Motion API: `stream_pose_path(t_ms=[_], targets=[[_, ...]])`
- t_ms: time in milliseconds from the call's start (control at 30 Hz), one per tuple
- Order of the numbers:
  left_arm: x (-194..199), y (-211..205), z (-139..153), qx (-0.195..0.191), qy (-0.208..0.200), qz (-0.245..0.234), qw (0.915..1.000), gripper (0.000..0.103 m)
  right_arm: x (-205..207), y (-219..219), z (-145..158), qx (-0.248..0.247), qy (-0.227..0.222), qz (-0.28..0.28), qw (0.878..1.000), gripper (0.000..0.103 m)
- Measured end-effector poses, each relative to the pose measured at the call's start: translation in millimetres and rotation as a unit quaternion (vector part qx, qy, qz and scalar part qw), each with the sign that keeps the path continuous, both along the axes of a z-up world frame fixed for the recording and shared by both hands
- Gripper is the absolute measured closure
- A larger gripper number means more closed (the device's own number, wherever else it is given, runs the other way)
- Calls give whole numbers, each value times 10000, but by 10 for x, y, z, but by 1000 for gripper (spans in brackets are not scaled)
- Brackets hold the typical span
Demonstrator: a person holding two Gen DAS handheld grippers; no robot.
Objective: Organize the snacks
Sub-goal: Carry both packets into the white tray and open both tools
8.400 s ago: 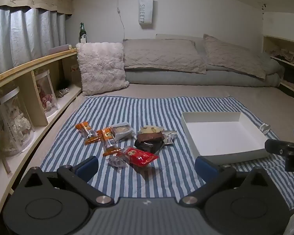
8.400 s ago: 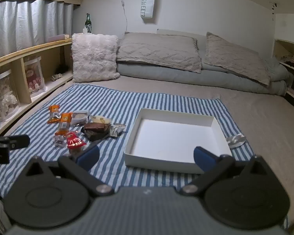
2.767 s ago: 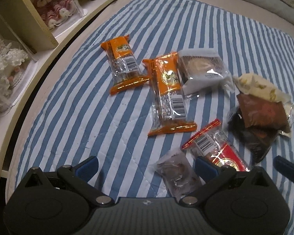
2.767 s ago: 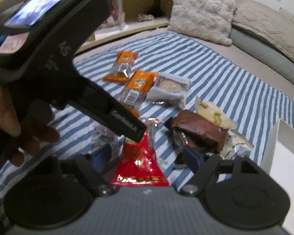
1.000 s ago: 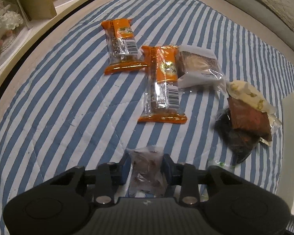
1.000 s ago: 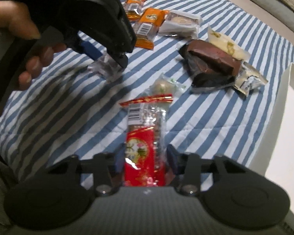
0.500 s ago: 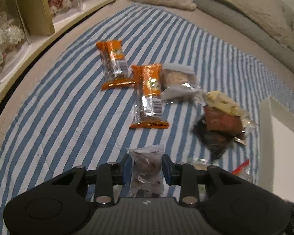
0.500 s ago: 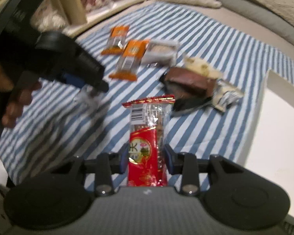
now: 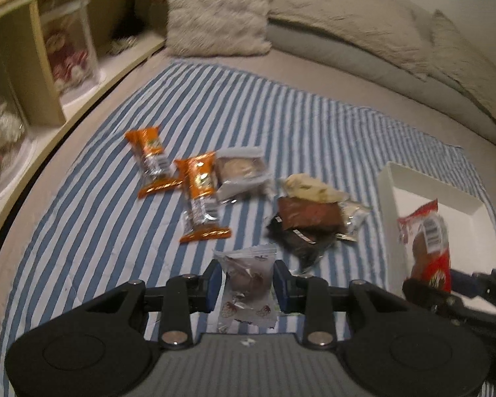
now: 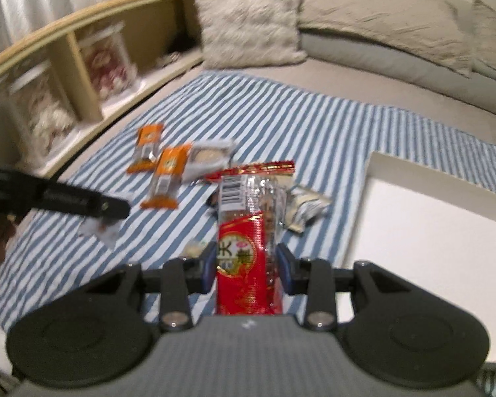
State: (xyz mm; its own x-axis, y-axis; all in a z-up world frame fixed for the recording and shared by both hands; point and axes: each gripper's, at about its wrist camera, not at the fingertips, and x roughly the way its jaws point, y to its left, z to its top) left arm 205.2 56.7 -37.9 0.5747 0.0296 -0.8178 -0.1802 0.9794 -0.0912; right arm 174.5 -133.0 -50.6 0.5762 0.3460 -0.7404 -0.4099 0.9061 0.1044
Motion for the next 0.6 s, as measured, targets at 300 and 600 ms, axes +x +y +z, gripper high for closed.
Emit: stream_pose_path(t_ms=[300,600], targets=[[58,-499,31,72,-78,-569,9983,67,-125,-382,161,68,-233,-628,9977,60],[229,-1067,-53,-27,0,-1111,9938,67,-96,-935,143,18,-276,-1295,9912,60]])
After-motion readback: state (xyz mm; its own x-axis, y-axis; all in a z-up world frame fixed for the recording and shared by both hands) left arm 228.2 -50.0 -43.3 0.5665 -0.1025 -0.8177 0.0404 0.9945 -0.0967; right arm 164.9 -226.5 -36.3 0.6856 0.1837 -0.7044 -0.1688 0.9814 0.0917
